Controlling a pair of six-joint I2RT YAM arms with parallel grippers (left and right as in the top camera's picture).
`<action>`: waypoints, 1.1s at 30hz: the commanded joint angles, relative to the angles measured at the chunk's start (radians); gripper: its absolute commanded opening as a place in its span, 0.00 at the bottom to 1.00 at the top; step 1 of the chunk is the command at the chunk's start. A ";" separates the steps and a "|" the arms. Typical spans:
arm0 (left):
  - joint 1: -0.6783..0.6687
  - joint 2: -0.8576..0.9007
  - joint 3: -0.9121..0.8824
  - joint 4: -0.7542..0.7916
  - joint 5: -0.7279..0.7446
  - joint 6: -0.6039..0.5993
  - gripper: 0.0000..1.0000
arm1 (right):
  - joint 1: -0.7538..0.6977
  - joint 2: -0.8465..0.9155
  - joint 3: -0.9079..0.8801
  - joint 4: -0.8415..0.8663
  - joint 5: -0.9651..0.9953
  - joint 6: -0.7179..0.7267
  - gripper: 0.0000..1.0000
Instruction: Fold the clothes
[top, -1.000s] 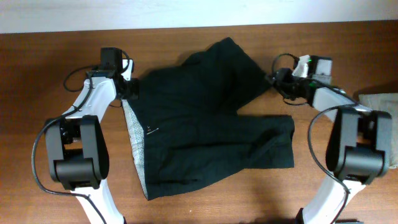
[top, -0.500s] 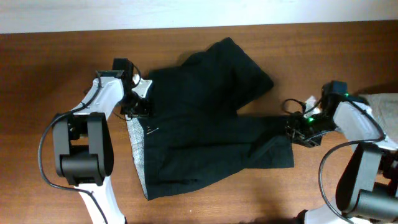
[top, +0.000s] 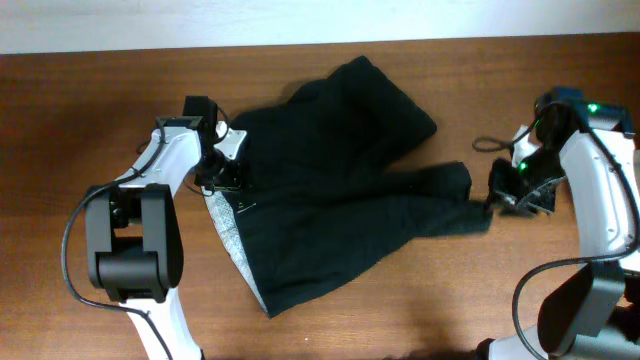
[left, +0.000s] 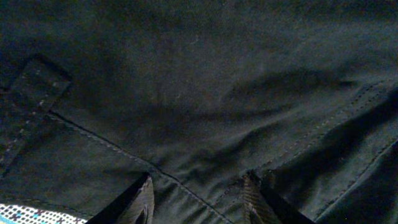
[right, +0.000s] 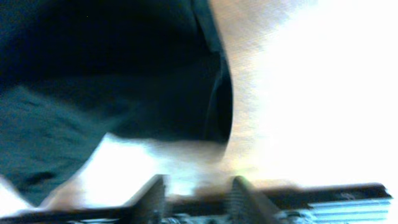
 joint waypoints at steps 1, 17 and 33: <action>0.008 0.034 -0.032 -0.002 -0.084 0.009 0.53 | -0.015 0.001 -0.056 0.039 0.157 0.045 0.74; -0.051 -0.021 -0.016 -0.383 -0.032 -0.095 0.45 | -0.043 0.002 -0.221 0.327 -0.018 0.070 0.81; 0.123 -0.213 -0.061 -0.286 -0.065 -0.138 0.09 | -0.044 0.002 -0.362 0.436 -0.108 0.068 0.43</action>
